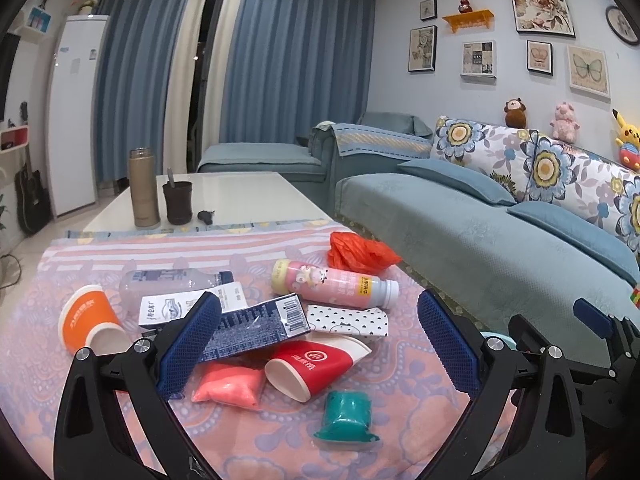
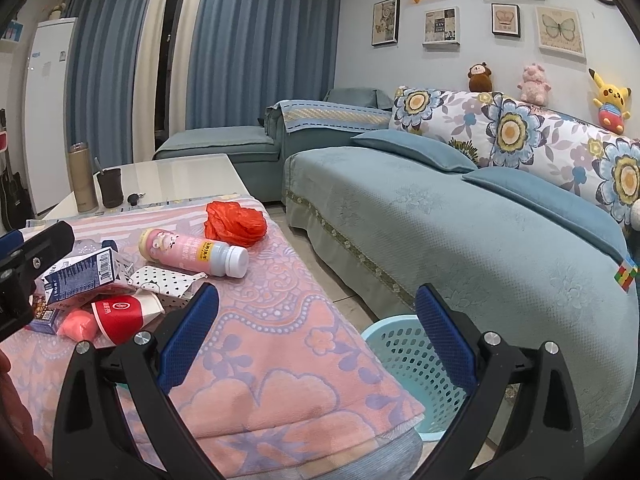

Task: Collect trash

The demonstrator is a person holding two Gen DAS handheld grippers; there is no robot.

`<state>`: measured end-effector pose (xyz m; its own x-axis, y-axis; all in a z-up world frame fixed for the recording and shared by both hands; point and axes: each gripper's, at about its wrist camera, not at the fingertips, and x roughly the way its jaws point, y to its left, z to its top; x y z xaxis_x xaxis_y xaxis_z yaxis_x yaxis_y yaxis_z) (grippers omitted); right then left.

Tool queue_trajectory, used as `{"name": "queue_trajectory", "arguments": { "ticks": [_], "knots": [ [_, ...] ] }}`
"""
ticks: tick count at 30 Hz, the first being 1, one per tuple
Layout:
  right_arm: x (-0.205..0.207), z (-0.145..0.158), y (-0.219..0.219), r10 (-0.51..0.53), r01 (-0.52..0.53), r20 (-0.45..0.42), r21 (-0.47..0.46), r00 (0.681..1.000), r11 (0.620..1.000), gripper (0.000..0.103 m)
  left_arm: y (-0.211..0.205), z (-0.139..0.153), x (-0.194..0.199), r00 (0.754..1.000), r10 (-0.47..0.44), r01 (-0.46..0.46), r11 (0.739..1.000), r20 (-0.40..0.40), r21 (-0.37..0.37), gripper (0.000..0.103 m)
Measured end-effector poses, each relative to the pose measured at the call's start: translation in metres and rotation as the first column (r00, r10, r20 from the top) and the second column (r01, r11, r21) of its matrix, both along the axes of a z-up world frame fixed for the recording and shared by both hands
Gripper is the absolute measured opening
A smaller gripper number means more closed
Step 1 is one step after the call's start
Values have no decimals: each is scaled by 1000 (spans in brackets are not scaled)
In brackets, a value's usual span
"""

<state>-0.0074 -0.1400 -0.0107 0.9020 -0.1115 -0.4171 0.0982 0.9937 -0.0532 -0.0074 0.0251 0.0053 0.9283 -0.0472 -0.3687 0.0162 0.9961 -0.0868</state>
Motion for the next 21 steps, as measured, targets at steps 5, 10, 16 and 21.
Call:
{"name": "queue_trajectory", "arguments": {
  "ticks": [5, 10, 16, 21],
  "knots": [
    [0, 0, 0, 8, -8, -3, 5, 1000, 1000, 92, 0, 0, 0, 1000, 0, 0, 1000, 0, -1, 95],
    [0, -1, 1, 12, -12, -3, 5, 1000, 1000, 92, 1, 0, -1, 1000, 2, -2, 1000, 3, -5, 95],
    [0, -1, 4, 17, -17, -5, 8, 1000, 1000, 92, 2, 0, -1, 1000, 4, -4, 1000, 4, -9, 95],
    [0, -1, 7, 22, -22, -4, 15, 1000, 1000, 92, 3, 1, -3, 1000, 4, -4, 1000, 6, -11, 95]
  ]
}}
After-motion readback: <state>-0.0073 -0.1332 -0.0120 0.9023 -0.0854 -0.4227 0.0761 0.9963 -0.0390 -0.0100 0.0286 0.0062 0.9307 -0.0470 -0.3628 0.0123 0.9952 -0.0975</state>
